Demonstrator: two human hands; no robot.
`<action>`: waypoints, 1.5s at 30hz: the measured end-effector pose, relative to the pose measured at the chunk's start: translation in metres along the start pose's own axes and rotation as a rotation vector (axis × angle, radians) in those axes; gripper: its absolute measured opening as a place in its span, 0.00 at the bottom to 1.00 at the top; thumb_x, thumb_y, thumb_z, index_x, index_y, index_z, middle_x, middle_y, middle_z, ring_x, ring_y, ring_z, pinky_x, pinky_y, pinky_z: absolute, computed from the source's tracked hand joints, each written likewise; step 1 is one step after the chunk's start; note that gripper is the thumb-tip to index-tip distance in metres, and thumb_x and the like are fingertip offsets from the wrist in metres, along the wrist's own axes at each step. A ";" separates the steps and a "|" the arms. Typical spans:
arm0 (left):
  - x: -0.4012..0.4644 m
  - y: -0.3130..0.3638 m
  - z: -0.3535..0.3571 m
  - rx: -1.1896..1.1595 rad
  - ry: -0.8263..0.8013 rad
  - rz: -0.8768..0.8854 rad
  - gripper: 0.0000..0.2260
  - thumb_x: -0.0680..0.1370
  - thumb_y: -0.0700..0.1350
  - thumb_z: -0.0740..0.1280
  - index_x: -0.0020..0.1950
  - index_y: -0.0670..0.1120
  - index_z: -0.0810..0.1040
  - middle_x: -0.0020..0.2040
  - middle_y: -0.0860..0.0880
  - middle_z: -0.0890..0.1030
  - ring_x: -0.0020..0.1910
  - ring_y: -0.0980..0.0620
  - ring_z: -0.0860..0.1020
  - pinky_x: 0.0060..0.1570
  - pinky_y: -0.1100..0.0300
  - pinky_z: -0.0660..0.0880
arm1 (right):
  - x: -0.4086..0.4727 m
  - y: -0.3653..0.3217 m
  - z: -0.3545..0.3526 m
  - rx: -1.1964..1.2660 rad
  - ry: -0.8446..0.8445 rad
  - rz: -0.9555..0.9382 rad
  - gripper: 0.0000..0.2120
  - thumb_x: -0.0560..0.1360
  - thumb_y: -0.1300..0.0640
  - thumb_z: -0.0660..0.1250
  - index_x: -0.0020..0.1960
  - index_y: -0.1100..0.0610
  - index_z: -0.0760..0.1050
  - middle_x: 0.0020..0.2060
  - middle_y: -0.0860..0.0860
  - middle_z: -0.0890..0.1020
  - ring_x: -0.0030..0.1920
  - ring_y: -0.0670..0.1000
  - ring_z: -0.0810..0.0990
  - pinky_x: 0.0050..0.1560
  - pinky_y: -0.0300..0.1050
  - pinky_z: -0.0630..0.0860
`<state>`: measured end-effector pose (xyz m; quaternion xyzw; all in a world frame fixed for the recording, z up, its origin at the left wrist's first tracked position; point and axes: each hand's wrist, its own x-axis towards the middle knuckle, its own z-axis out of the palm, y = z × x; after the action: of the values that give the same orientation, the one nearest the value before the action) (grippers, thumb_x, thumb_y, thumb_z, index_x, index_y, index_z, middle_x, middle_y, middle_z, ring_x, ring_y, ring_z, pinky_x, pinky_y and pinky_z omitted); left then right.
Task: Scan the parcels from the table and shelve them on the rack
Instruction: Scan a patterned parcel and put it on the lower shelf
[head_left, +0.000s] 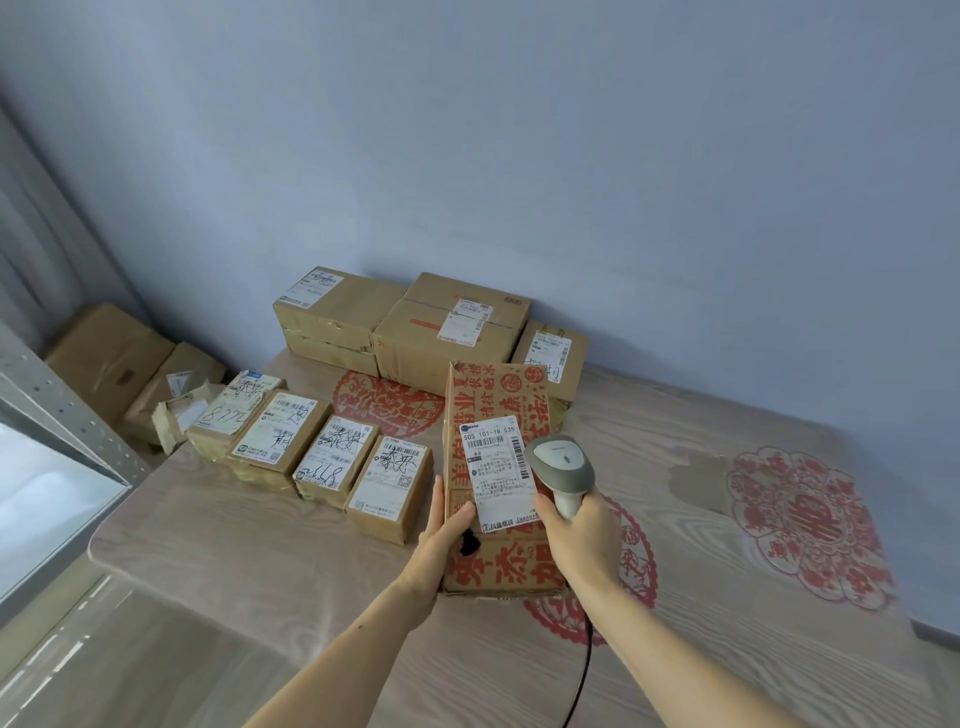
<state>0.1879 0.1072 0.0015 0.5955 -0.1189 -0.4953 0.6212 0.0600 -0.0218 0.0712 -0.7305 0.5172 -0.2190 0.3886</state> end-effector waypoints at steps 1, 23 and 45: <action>-0.002 0.002 0.000 -0.007 0.000 0.021 0.42 0.67 0.69 0.75 0.75 0.74 0.54 0.72 0.55 0.74 0.69 0.49 0.75 0.68 0.43 0.73 | -0.002 -0.002 -0.001 0.004 0.006 -0.007 0.10 0.73 0.51 0.75 0.46 0.54 0.76 0.35 0.47 0.81 0.37 0.50 0.81 0.32 0.40 0.69; -0.022 0.035 -0.007 -0.046 -0.010 0.169 0.42 0.67 0.64 0.76 0.77 0.68 0.59 0.70 0.55 0.77 0.66 0.49 0.78 0.65 0.42 0.76 | -0.042 -0.051 -0.026 0.018 0.042 -0.207 0.09 0.76 0.52 0.72 0.42 0.52 0.73 0.31 0.45 0.80 0.32 0.44 0.79 0.29 0.37 0.70; -0.028 0.037 0.001 -0.048 0.045 0.185 0.46 0.63 0.66 0.77 0.75 0.71 0.58 0.68 0.56 0.78 0.65 0.50 0.79 0.66 0.43 0.75 | -0.062 -0.063 -0.017 0.036 -0.090 -0.191 0.14 0.74 0.53 0.71 0.35 0.60 0.77 0.25 0.52 0.81 0.27 0.49 0.81 0.30 0.45 0.78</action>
<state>0.1915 0.1206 0.0456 0.5779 -0.1475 -0.4253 0.6808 0.0623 0.0402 0.1364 -0.7785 0.4231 -0.2311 0.4018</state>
